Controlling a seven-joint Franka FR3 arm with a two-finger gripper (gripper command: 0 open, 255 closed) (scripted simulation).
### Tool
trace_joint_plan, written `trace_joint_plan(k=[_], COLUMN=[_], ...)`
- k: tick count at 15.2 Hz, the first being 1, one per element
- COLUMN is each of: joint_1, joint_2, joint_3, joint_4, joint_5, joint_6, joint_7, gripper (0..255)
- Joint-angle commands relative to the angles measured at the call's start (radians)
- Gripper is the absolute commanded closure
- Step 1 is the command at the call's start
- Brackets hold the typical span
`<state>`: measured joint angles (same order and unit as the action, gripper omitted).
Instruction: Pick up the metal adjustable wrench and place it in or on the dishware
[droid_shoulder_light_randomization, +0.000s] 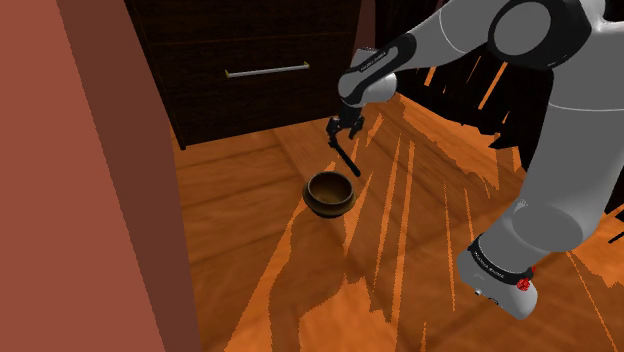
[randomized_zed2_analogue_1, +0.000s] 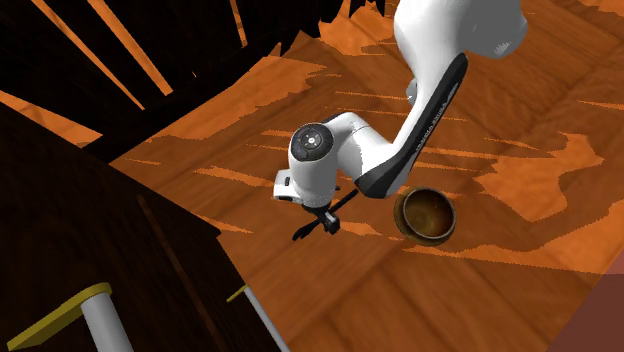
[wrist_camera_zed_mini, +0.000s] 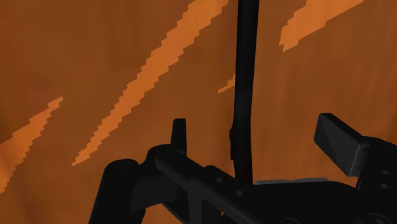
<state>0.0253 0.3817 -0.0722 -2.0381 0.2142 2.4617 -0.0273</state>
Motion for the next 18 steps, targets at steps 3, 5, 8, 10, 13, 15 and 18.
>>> trace_joint_plan(k=[3, 5, 8, 10, 13, 15, 18], joint_1=[0.000, -0.001, -0.001, -0.001, -0.001, -0.001, -0.001], joint_2=[0.051, 0.079, 0.079, 0.079, 0.079, 0.079, 0.079], joint_3=[0.008, 0.012, 0.012, 0.012, 0.012, 0.012, 0.012], joint_4=[0.015, 0.018, 0.018, 0.018, 0.019, 0.019, 0.019], joint_5=[0.010, 0.017, 0.017, 0.017, 0.017, 0.017, 0.017], joint_6=[0.037, 0.061, 0.061, 0.061, 0.061, 0.061, 0.061], joint_7=[-0.005, -0.009, -0.009, -0.009, -0.009, -0.009, -0.009], gripper=[0, 0, 0, 0, 0, 255, 255])
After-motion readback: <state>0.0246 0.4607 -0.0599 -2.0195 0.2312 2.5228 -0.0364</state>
